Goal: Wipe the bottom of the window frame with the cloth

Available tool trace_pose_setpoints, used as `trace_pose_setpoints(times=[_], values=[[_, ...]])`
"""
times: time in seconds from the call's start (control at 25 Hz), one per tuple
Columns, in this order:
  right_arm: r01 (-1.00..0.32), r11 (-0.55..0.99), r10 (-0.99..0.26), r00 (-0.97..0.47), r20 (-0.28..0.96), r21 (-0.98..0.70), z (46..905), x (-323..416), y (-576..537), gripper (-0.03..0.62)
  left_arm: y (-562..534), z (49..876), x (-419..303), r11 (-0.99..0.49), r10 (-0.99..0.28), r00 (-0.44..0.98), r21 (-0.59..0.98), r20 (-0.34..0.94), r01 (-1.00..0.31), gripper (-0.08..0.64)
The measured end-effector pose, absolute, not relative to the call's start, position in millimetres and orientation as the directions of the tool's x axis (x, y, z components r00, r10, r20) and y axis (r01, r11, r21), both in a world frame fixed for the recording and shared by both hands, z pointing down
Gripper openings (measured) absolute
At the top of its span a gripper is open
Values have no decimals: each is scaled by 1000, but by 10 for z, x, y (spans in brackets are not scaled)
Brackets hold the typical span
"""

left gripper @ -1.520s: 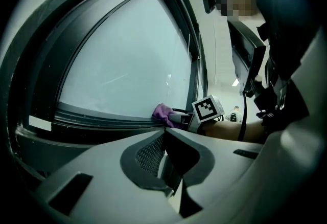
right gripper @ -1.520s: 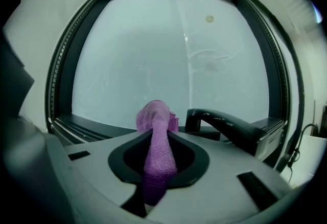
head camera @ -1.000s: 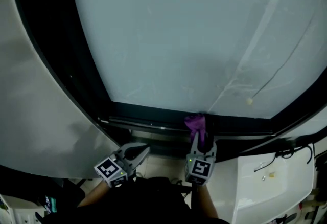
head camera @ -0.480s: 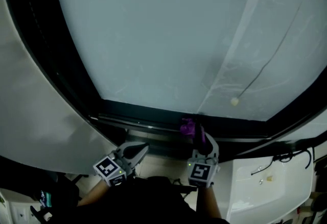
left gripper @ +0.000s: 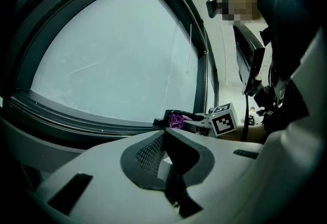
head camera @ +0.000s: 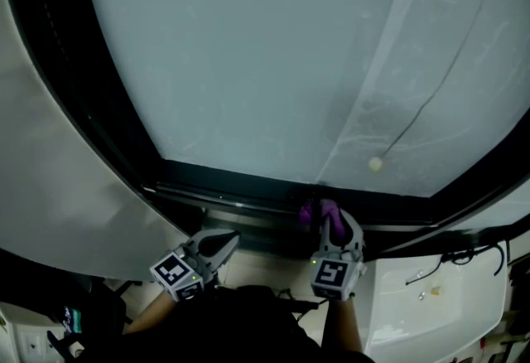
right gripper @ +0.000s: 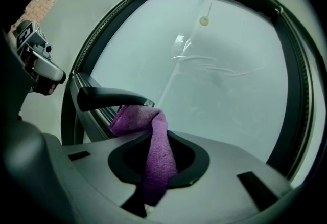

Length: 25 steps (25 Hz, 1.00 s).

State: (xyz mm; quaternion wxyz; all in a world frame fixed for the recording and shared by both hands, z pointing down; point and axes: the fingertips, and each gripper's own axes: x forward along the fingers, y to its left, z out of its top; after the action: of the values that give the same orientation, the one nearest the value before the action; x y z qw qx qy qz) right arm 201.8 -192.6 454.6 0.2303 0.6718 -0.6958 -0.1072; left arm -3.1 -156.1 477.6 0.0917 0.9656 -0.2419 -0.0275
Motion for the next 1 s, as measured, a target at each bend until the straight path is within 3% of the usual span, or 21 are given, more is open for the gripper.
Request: trace_pose_setpoints(times=[0.36, 0.64, 1.0], values=[[-915, -5, -990, 63, 129, 404, 4301, 2224, -2030, 67, -1665, 4582, 146, -896, -431, 901, 139, -52, -421, 0], [-917, 52, -974, 41, 222, 395, 4359, 2239, -2131, 67, -1747, 4244, 564, -936, -351, 929, 73, -121, -344, 0], [-943, 63, -950, 44, 309, 326, 4530, 2541, -2155, 67, -1494, 4264, 1020, -960, -278, 956, 66, -90, -273, 0]])
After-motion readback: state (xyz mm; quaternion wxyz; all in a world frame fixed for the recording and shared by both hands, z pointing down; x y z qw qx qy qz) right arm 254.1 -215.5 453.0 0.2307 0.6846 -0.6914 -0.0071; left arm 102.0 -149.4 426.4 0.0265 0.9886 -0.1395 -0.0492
